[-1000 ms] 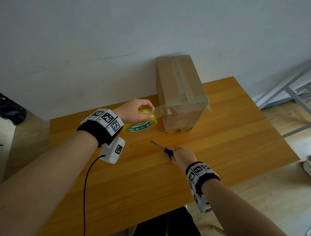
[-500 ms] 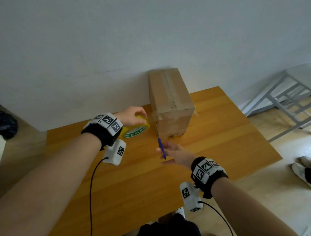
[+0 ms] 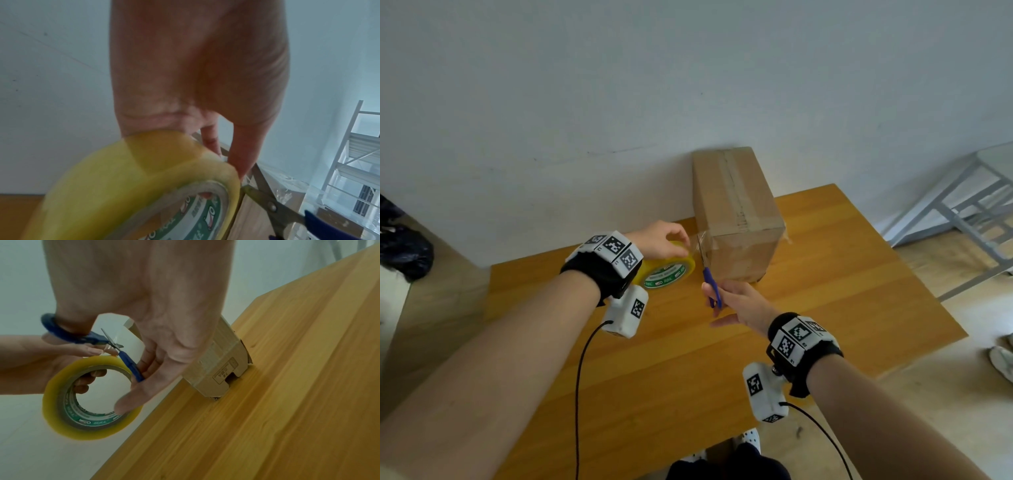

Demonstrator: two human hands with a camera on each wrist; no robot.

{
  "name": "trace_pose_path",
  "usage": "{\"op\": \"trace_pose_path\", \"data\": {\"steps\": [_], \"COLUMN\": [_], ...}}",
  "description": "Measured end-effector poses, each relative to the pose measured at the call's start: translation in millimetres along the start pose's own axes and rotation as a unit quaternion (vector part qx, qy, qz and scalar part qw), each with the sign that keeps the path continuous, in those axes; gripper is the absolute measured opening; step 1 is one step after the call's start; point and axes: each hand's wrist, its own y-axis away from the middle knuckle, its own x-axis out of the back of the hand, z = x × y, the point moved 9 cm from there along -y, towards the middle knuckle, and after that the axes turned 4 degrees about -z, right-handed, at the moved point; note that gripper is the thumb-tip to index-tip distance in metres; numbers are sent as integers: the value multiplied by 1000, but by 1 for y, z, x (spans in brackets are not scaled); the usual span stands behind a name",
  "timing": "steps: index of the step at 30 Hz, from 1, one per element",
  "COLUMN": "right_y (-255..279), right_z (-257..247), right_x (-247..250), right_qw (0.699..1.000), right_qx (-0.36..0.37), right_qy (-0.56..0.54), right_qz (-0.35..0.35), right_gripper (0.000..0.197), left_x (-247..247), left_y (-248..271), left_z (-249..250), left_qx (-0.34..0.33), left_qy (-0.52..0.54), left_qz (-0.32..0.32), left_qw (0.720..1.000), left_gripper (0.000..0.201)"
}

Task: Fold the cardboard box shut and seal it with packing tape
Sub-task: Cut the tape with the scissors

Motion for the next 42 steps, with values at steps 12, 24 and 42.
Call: {"op": "trace_pose_path", "data": {"steps": [12, 24, 42], "right_y": [5, 6, 7], "right_z": [-3, -2, -1], "right_x": [15, 26, 36], "right_qw": [997, 991, 982], "right_qx": [36, 52, 55], "right_qy": [49, 96, 158], "right_qz": [51, 82, 92], "right_gripper": [22, 20, 30], "left_x": [2, -2, -26], "left_y": [-9, -15, -3], "left_z": [-4, -6, -64], "left_qx": [21, 2, 44], "left_qy": [-9, -76, -43], "left_qz": [27, 49, 173], "left_qw": [999, 996, 983], "left_gripper": [27, 24, 13]}}
